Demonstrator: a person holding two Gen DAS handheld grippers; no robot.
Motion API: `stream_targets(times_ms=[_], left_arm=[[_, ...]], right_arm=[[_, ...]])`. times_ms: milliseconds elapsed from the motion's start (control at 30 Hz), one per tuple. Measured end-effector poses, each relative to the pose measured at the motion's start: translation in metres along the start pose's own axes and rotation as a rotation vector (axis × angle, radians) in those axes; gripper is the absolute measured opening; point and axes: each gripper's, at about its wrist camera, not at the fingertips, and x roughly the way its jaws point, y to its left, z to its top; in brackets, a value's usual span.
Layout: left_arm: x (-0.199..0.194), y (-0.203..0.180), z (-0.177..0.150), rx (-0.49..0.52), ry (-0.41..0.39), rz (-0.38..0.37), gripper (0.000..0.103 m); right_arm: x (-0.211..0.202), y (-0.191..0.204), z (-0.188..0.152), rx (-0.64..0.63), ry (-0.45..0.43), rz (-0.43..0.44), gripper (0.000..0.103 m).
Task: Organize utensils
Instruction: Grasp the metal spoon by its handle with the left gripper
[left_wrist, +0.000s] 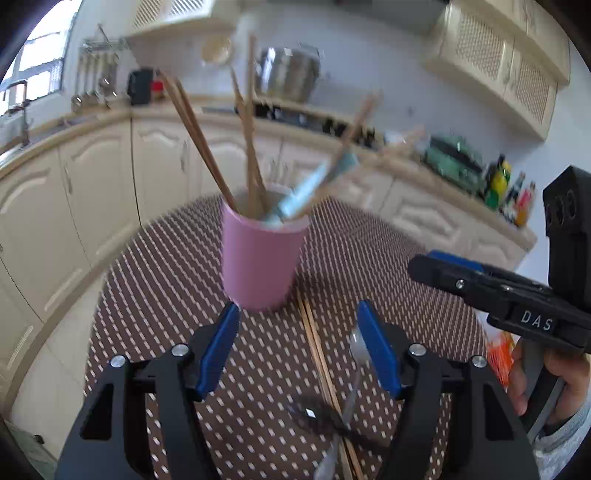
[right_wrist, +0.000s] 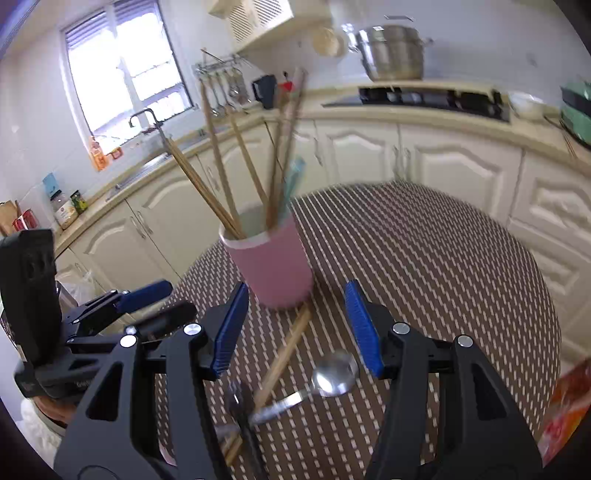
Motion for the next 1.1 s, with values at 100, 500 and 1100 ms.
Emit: stream_targets(times_ms=[100,500,1100], left_arm=[[0.016,-0.018,-0.012,0.069,0.104,-0.016,0.065],[0.075,-0.074,-0.032,0.307,0.353,0.051,0.031],[0.125,-0.072,-0.021,0.331,0.48,0.053,0.003]], right_arm=[[-0.002,-0.012,-0.024,0.034,0.041,-0.017,0.055],[-0.025,-0.06,-0.08,0.158,0.101,-0.042,0.056],[-0.039,-0.079,-0.089,0.178,0.123,-0.002,0.056]])
